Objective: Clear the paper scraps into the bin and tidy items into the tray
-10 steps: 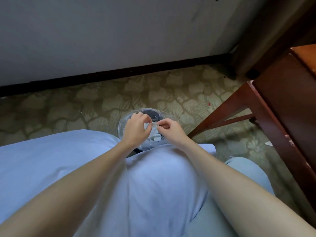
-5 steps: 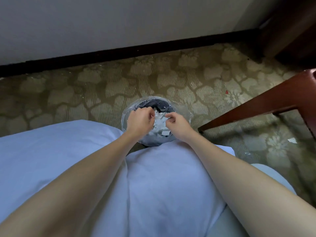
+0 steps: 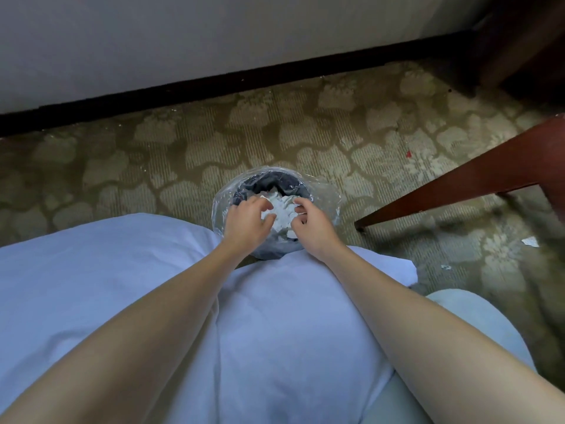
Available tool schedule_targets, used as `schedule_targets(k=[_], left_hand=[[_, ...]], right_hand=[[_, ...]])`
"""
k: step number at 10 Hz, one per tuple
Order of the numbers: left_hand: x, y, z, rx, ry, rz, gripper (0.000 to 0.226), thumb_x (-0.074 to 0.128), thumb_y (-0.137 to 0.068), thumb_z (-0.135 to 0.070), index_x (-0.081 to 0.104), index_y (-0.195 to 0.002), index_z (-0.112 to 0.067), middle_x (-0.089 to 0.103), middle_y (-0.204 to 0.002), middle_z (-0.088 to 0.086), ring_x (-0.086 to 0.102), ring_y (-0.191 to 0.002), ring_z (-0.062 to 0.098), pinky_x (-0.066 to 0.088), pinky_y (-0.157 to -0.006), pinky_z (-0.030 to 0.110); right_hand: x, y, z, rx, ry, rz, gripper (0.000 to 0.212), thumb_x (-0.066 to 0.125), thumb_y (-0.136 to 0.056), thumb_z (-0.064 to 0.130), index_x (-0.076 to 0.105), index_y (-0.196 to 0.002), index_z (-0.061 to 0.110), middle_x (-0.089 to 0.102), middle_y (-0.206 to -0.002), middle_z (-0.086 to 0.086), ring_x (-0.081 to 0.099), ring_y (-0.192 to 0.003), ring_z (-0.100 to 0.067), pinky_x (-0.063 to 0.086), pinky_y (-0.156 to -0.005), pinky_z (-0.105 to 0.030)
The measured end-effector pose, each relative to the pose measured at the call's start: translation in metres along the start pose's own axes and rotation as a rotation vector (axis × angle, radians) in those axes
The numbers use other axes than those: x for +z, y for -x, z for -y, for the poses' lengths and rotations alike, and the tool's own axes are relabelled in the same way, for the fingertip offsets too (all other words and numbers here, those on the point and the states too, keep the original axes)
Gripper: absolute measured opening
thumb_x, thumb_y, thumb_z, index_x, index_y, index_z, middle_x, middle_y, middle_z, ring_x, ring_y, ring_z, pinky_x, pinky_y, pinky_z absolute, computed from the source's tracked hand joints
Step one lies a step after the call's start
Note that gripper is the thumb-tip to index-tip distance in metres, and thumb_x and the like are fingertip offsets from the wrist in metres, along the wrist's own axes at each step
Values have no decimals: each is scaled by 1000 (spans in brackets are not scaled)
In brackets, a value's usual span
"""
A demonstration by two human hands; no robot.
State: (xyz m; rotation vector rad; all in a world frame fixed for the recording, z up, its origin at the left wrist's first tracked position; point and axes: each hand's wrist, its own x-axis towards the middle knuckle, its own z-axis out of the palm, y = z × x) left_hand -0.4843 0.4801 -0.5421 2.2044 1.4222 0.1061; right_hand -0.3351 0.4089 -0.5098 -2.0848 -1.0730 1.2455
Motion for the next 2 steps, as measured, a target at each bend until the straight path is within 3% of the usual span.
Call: schedule_targets(k=[2], left_hand=[[-4,12,-14,9,5,3,27,58,-94,-35,66,-115,-21,67,-119,-2,58,-113,23,35,-98,40]], right_hand=[[-4,13,6,-102,58,-61,42,46,-96,19,49,-138,22,57,-130,4,55,-116,-15,48,-98,-41]])
